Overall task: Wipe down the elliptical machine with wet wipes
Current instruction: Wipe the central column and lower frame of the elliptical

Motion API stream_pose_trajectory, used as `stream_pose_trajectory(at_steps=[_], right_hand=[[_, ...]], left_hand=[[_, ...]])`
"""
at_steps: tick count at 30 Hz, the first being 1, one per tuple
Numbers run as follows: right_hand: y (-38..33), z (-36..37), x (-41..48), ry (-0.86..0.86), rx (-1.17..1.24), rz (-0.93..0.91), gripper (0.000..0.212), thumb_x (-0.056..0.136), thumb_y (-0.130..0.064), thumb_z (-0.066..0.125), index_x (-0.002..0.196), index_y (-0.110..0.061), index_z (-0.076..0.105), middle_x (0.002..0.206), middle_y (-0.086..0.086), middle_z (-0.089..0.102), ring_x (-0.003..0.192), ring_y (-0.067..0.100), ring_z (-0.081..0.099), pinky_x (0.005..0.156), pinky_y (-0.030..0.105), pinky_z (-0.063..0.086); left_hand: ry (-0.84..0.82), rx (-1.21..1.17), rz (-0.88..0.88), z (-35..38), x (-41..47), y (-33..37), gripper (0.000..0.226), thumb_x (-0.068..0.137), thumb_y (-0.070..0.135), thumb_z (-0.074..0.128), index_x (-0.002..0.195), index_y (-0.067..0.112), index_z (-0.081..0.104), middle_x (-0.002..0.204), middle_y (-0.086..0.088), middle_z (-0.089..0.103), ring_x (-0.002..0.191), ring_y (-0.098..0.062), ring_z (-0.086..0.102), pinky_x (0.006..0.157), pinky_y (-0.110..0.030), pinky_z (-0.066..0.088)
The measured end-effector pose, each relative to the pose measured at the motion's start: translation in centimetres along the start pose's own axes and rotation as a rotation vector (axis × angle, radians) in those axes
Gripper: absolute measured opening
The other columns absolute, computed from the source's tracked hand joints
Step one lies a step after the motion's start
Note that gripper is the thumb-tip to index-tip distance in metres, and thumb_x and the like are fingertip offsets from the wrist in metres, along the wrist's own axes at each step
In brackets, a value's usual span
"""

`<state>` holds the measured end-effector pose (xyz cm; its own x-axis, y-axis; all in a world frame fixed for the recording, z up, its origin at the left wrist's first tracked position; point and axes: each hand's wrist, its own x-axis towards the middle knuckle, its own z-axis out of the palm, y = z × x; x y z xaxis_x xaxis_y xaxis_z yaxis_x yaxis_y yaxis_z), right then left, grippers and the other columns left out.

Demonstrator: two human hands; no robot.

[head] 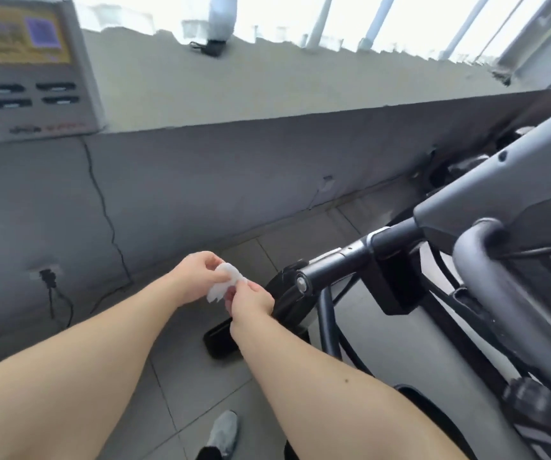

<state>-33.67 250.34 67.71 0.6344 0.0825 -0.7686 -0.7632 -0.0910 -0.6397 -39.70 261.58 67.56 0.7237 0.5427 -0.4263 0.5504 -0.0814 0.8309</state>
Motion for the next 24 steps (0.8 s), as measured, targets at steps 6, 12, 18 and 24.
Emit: stream_pose_trajectory(at_steps=[6, 12, 18, 24], right_hand=[[-6.3, 1.7, 1.1, -0.025, 0.233, -0.022, 0.022, 0.092, -0.028, 0.068, 0.093, -0.009, 0.078, 0.084, 0.007, 0.079, 0.073, 0.018, 0.077, 0.066, 0.029, 0.063], [-9.6, 3.5, 3.4, 0.058, 0.395, -0.108, 0.013, 0.094, -0.020, 0.071, 0.086, -0.014, 0.080, 0.087, 0.006, 0.079, 0.079, 0.018, 0.077, 0.072, 0.032, 0.064], [-12.3, 4.9, 3.6, 0.280, 0.513, -0.292, 0.014, 0.098, -0.014, 0.066, 0.094, -0.017, 0.079, 0.092, 0.003, 0.079, 0.084, 0.016, 0.076, 0.073, 0.030, 0.064], [-12.7, 1.5, 1.4, 0.538, 0.473, -0.483, 0.020, 0.100, -0.014, 0.064, 0.086, -0.021, 0.078, 0.078, -0.003, 0.077, 0.076, 0.013, 0.075, 0.071, 0.029, 0.062]], left_hand=[[-0.064, 0.026, 0.084, -0.9, 4.1, 7.2, 0.007, 0.092, 0.015, 0.065, 0.093, 0.014, 0.072, 0.085, 0.000, 0.076, 0.077, -0.016, 0.070, 0.073, -0.034, 0.059], [-0.319, 0.097, 0.186, -1.7, 9.2, 11.7, 0.012, 0.090, 0.008, 0.064, 0.095, 0.010, 0.075, 0.081, 0.000, 0.076, 0.068, -0.006, 0.068, 0.062, -0.021, 0.052], [-0.599, 0.162, 0.264, -1.9, 14.3, 16.0, 0.027, 0.094, 0.011, 0.052, 0.098, 0.015, 0.079, 0.088, -0.006, 0.079, 0.088, -0.018, 0.074, 0.077, -0.030, 0.057], [-0.809, 0.274, 0.426, 3.1, 16.0, 20.2, 0.022, 0.095, 0.011, 0.055, 0.095, 0.008, 0.077, 0.083, -0.006, 0.078, 0.072, -0.013, 0.070, 0.064, -0.022, 0.051]])
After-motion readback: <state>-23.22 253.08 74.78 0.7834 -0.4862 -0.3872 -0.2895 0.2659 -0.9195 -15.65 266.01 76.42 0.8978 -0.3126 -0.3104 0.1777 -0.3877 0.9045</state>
